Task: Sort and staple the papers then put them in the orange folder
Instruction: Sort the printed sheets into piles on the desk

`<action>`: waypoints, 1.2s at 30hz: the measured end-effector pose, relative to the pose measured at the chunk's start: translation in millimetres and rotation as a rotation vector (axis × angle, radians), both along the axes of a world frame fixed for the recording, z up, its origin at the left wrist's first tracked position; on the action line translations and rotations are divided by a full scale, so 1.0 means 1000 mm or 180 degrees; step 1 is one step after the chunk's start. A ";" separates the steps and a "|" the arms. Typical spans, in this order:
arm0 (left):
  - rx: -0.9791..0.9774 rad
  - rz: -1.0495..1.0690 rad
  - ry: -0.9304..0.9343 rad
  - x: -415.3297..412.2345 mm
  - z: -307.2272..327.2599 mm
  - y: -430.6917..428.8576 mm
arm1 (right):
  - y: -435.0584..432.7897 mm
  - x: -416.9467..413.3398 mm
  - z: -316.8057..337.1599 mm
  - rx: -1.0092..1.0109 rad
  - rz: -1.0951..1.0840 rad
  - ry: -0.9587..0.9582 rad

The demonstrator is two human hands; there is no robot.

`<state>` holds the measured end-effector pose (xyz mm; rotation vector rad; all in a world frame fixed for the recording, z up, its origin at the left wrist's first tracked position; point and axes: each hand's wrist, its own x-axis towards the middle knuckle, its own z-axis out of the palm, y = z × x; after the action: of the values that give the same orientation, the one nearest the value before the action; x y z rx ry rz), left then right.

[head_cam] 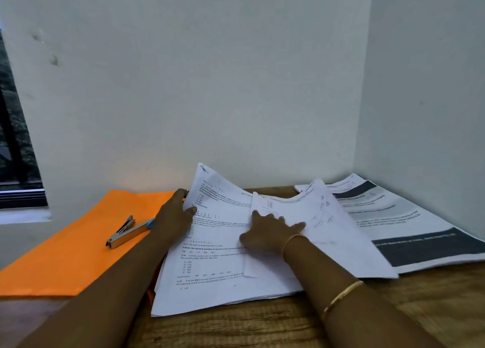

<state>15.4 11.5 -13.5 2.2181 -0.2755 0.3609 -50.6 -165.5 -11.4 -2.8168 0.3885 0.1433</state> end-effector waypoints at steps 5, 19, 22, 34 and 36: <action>-0.0048 0.0021 0.0033 0.003 0.000 0.003 | -0.033 0.006 0.005 0.0473 -0.0167 -0.0063; 0.0056 0.0173 0.0087 0.002 -0.001 0.001 | -0.055 0.009 0.006 0.0283 -0.0363 -0.0017; 0.0085 0.0326 -0.0078 0.001 -0.002 0.003 | -0.056 0.011 0.003 0.0325 -0.0394 -0.0047; 0.0411 0.0618 -0.0500 0.006 0.002 0.008 | -0.051 0.006 0.006 0.0258 -0.0469 -0.0495; 0.0588 0.0665 -0.0584 0.007 0.001 0.009 | -0.050 0.011 0.004 0.0379 -0.0374 -0.0556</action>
<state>22.8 20.7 -12.3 2.4059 -0.1805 0.6789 -39.9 -215.4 -7.6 -2.6550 0.4861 -0.1010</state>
